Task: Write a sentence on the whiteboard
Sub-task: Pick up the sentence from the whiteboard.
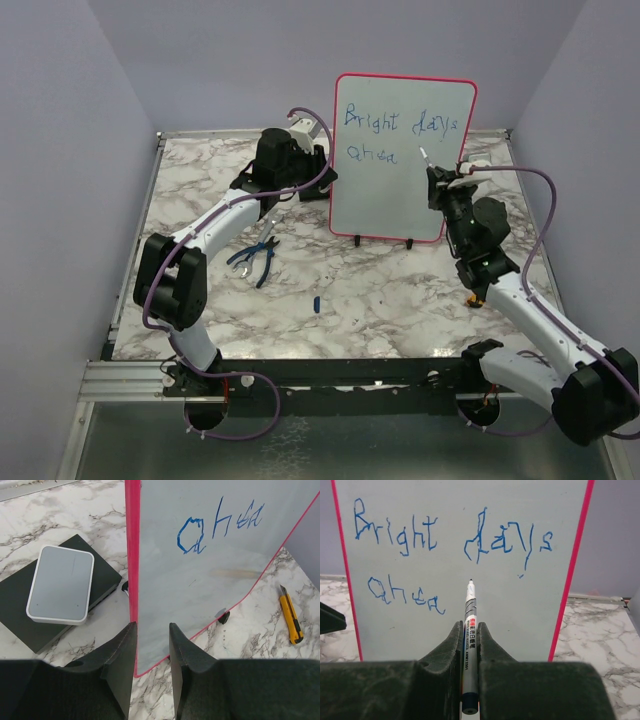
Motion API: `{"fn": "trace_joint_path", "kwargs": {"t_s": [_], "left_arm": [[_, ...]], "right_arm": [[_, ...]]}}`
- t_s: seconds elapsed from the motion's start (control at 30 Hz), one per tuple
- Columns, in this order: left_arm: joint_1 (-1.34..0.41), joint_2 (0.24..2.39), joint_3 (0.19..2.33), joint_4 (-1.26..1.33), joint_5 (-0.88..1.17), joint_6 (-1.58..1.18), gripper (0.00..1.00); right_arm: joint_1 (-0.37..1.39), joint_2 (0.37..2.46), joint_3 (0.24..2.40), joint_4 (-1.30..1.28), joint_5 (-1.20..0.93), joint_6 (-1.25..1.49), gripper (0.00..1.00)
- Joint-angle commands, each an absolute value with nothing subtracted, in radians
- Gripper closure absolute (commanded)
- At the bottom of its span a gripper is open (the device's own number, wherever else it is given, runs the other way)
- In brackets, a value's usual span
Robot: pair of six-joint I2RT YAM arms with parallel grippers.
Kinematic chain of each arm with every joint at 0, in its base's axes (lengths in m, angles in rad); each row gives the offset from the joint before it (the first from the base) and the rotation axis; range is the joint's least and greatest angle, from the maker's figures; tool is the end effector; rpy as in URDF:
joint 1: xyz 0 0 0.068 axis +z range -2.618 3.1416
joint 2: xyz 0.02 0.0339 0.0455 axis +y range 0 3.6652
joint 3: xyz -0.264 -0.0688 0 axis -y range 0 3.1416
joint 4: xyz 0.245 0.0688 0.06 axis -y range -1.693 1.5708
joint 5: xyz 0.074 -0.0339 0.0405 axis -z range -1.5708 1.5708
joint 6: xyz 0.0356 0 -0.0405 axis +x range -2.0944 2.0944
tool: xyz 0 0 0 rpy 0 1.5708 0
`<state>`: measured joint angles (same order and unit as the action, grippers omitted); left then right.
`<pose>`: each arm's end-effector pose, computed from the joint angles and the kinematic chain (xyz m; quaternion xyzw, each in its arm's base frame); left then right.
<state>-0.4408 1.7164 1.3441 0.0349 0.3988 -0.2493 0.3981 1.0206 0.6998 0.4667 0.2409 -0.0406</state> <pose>0.3641 -0.1871 0.3061 0.1905 0.7850 -0.3438 0.4788 0.2253 0.0855 0.3340 -0.0525 0.6532 0.0563 0.7533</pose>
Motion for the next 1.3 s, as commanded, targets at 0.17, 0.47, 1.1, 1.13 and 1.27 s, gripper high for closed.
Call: {"fn": "trace_joint_path", "kwargs": {"t_s": [0.17, 0.47, 1.1, 1.13, 1.27], "left_arm": [[-0.437, 1.685, 1.339, 0.028, 0.386, -0.238, 0.66], [-0.437, 1.701, 1.345, 0.028, 0.401, -0.24, 0.66], [-0.438, 1.708, 1.348, 0.025, 0.405, -0.238, 0.66], [-0.437, 1.708, 1.348, 0.025, 0.406, -0.237, 0.66], [-0.437, 1.709, 1.35, 0.025, 0.407, -0.237, 0.66]], "right_arm": [[0.396, 1.047, 0.703, 0.467, 0.159, -0.029, 0.99], [0.395, 1.111, 0.724, 0.486, 0.131, -0.043, 0.99], [0.396, 1.154, 0.762, 0.51, 0.172, -0.043, 0.99], [0.396, 1.156, 0.764, 0.511, 0.17, -0.042, 0.99], [0.395, 1.166, 0.773, 0.511, 0.167, -0.043, 0.99]]}}
